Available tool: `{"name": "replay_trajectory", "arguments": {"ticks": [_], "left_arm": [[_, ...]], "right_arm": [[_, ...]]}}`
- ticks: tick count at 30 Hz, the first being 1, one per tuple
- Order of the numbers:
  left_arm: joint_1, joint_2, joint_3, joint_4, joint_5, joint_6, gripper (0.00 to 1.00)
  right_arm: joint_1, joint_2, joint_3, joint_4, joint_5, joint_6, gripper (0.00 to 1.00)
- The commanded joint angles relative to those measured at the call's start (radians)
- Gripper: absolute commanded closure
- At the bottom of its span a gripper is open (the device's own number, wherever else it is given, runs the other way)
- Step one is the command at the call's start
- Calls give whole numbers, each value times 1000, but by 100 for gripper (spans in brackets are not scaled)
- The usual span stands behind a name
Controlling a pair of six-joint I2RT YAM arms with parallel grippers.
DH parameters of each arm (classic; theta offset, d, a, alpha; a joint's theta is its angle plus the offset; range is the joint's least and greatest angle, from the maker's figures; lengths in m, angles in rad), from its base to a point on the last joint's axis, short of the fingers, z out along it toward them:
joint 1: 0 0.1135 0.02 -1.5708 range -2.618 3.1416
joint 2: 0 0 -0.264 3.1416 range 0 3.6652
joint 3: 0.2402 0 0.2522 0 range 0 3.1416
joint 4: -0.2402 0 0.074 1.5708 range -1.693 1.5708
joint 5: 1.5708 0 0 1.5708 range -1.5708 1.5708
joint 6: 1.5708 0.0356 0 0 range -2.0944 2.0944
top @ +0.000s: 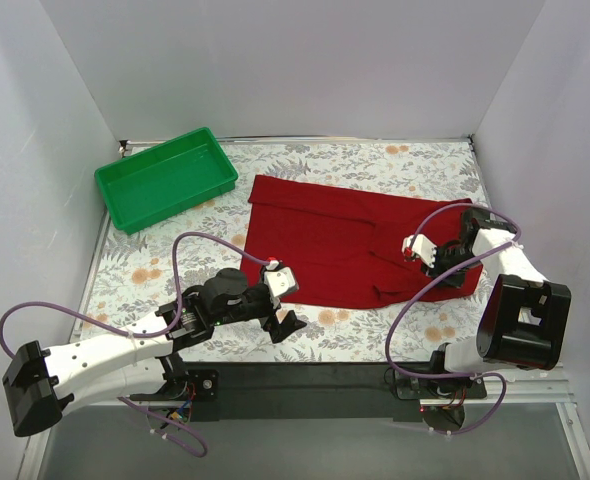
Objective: Fold and stack the t-shirts
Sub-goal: Fold the tshirt
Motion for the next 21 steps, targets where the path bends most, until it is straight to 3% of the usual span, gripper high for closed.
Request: {"name": "replay_trajectory", "arguments": {"ticks": [1,7,15,21], "left_arm": [[-6,-2,31,-11,9,5,16],[-6,-1,29,-10,12,5,16],[-6,-2,31,-11,23,4,16],[-5,3,32,-10,32,4,16]], "right_arm": [[6,-3,-12,36,-3,49,82],[6,7,9,50,-12,86,80],[5,2,19,13,-24,96,66],[8,13,14,51,5,134,67]]}}
